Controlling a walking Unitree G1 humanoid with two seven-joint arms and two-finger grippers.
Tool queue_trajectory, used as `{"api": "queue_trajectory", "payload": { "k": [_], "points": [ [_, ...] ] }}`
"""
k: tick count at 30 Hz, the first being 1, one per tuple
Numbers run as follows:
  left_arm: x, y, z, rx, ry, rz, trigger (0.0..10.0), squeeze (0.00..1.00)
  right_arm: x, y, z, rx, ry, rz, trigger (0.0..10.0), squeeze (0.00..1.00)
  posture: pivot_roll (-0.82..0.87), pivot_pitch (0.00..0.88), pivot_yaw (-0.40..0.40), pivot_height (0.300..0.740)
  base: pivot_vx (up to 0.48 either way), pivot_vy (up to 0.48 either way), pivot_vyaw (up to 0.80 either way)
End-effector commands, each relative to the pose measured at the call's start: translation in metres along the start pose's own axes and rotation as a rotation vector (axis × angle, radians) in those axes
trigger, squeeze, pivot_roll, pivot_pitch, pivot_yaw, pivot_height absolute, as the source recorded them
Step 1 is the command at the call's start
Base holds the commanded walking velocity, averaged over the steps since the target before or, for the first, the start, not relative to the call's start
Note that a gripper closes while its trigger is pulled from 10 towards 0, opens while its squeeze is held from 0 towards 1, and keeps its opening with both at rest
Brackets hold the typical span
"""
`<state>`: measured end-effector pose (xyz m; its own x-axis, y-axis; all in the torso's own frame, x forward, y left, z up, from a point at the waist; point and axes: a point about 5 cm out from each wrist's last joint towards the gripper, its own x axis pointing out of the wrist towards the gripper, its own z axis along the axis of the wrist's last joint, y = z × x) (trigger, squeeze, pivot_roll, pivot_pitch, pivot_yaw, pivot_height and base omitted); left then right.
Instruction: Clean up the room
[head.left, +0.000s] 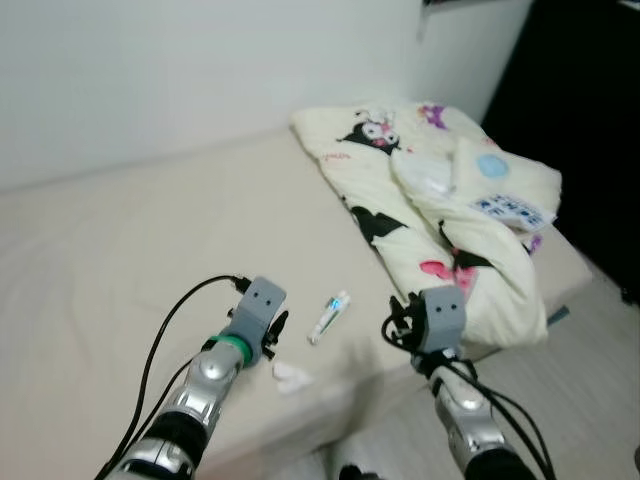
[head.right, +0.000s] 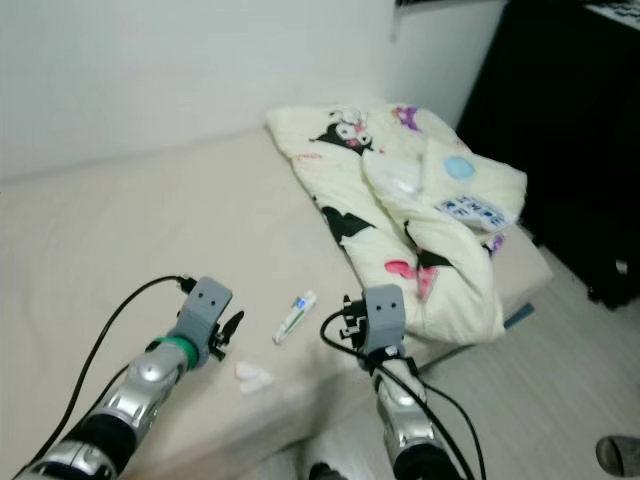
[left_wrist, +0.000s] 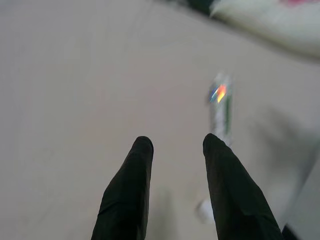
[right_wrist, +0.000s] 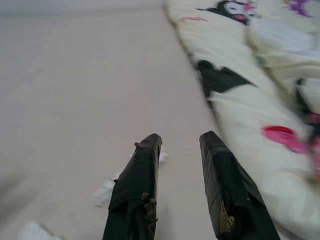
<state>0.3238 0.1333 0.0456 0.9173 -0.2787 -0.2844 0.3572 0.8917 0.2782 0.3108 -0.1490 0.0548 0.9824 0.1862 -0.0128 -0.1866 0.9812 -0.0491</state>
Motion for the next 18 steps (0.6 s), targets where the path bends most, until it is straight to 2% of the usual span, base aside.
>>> {"api": "queue_trajectory", "payload": {
  "k": [1, 7, 10, 18],
  "points": [
    [-0.0015, -0.0041, -0.0061, -0.010, 0.026, -0.012, 10.0, 0.00, -0.0042, 0.0003, -0.0062, 0.005, 0.025, 0.004, 10.0, 0.00, 0.01, 0.065, 0.056, 0.740, 0.000, 0.000, 0.00],
    [-0.0019, -0.0039, -0.0066, -0.011, 0.026, -0.013, 10.0, 0.00, -0.0045, 0.0014, -0.0072, 0.007, 0.031, 0.003, 10.0, 0.00, 0.01, 0.073, 0.057, 0.740, 0.000, 0.000, 0.00],
    [-0.0019, -0.0042, -0.0067, -0.012, 0.027, -0.014, 10.0, 0.00, -0.0059, 0.0001, -0.0077, 0.039, 0.023, -0.011, 10.0, 0.00, 0.01, 0.073, 0.057, 0.725, 0.000, 0.000, 0.00],
    [-0.0016, -0.0057, -0.0064, -0.011, 0.027, -0.019, 10.0, 0.00, -0.0063, -0.0031, -0.0076, 0.029, 0.026, -0.025, 10.0, 0.00, 0.01, 0.073, 0.057, 0.695, 0.000, 0.000, 0.00]
  ]
}}
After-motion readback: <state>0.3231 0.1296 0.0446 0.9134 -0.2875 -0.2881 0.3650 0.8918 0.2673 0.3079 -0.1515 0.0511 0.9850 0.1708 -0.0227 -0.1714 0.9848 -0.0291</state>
